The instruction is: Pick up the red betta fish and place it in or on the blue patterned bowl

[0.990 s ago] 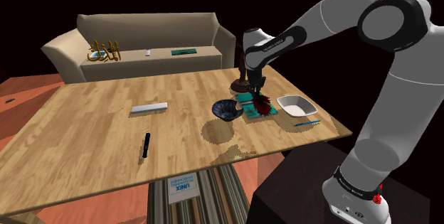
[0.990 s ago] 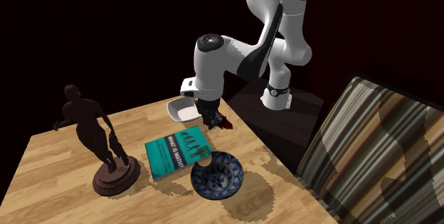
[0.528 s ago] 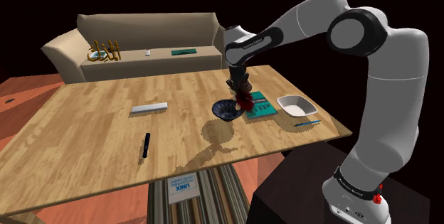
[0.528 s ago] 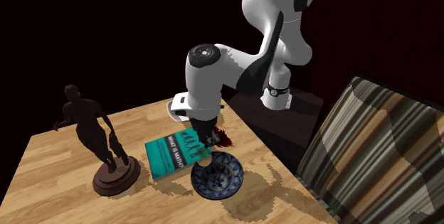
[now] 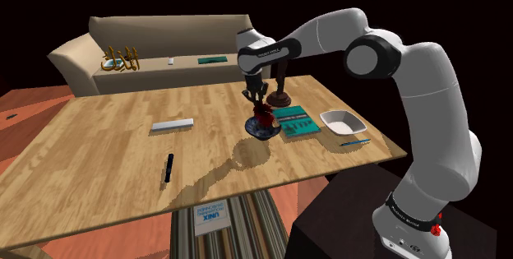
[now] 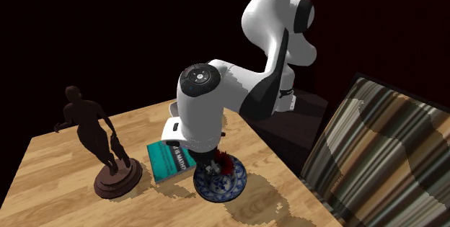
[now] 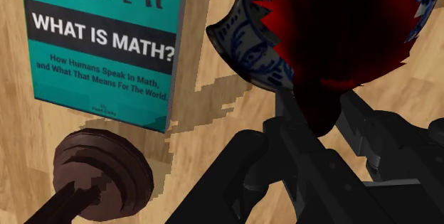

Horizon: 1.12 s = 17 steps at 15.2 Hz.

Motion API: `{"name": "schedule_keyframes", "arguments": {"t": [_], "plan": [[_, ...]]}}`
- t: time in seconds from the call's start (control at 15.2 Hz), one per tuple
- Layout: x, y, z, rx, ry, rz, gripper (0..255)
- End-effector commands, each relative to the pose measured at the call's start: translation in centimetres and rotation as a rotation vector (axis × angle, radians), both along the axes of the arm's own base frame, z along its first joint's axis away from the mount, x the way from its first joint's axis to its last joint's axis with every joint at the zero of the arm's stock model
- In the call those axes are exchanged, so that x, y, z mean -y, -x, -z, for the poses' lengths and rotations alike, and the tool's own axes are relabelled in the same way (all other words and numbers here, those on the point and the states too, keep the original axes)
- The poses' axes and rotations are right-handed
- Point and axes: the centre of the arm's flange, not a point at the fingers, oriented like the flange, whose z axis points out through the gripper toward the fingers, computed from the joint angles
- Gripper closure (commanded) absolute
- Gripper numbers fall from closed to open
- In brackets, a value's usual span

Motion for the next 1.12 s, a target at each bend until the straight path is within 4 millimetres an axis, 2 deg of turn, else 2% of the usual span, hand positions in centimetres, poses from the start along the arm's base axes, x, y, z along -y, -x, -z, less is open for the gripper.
{"name": "schedule_keyframes", "arguments": {"t": [0.0, 0.79, 1.06], "plan": [[-0.1, -0.2, 0.9, 0.000, 0.000, 0.001, 255], [-0.1, -0.2, 7.2, 0.000, 0.000, 0.001, 255], [-0.1, -0.2, 7.2, 0.000, 0.000, 0.001, 255]]}}
